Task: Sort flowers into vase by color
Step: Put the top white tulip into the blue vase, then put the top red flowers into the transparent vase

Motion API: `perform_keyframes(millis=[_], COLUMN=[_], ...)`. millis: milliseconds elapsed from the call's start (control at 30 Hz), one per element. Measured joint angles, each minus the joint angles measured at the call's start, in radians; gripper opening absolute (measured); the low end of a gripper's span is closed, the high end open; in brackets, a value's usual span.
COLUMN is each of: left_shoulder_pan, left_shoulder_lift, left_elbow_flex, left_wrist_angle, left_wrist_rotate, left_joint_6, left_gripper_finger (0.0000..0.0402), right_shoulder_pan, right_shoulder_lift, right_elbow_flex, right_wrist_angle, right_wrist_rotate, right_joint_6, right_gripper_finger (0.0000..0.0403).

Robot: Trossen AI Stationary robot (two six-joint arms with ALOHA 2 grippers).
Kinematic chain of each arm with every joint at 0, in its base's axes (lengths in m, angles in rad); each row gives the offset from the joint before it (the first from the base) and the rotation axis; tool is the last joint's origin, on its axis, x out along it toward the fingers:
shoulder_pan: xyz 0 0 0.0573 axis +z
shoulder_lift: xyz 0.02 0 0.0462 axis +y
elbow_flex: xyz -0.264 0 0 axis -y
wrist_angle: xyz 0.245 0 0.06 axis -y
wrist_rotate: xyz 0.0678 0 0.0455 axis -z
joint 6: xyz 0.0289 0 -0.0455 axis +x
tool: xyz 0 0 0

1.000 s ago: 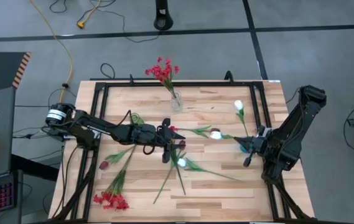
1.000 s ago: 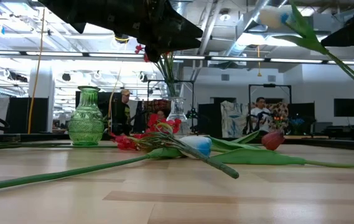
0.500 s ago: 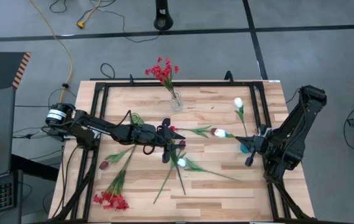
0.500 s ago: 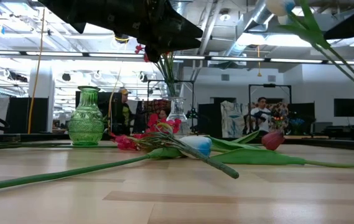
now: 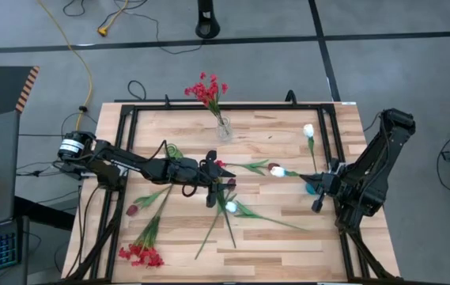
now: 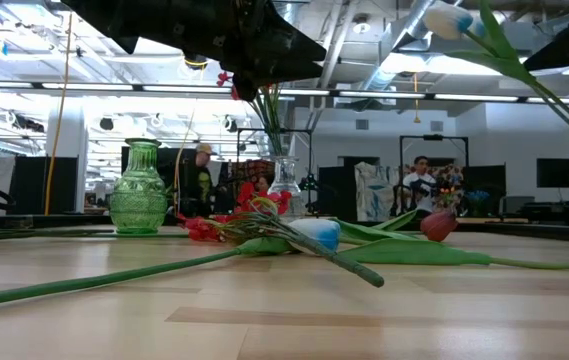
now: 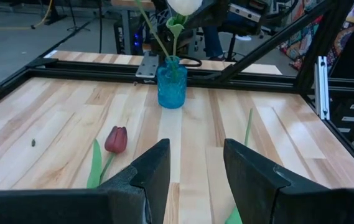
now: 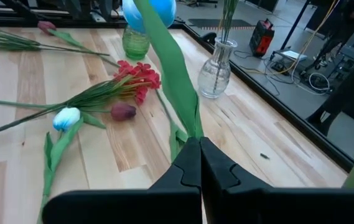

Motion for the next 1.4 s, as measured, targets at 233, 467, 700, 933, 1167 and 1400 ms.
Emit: perform_keyframes(millis=[233,467,700,933,1167,1400], left_shoulder_pan=[0.000,0.000,-0.001,-0.001,-0.001,-0.001], left_shoulder_lift=[0.000,0.000,0.000,0.000,0.000,0.000], left_elbow_flex=[0.000,0.000,0.000,0.000,0.000,0.000], left_wrist_angle=[-0.014,-0.014,-0.014,-0.014,-0.014,-0.014], left_wrist_rotate=[0.000,0.000,0.000,0.000,0.000,0.000], left_joint_6=[0.000,0.000,-0.007,-0.007,-0.007,-0.007], left_gripper_finger=[0.0137,0.0137,0.0137,0.0137,0.0137,0.0137], right_shoulder_pan=[0.001,0.030,0.063,0.080,0.078,0.076], right_shoulder_lift=[0.000,0.000,0.000,0.000,0.000,0.000], right_elbow_flex=[0.029,0.106,0.158,0.222,0.272,0.276], right_wrist_angle=[-0.044,-0.160,-0.259,-0.276,-0.268,-0.234], right_wrist_rotate=[-0.023,-0.057,-0.195,-0.383,-0.565,-0.693], right_joint_6=[0.003,0.027,0.121,0.141,0.141,0.240], right_gripper_finger=[0.0018,0.0018,0.0018,0.0020,0.0026,0.0041])
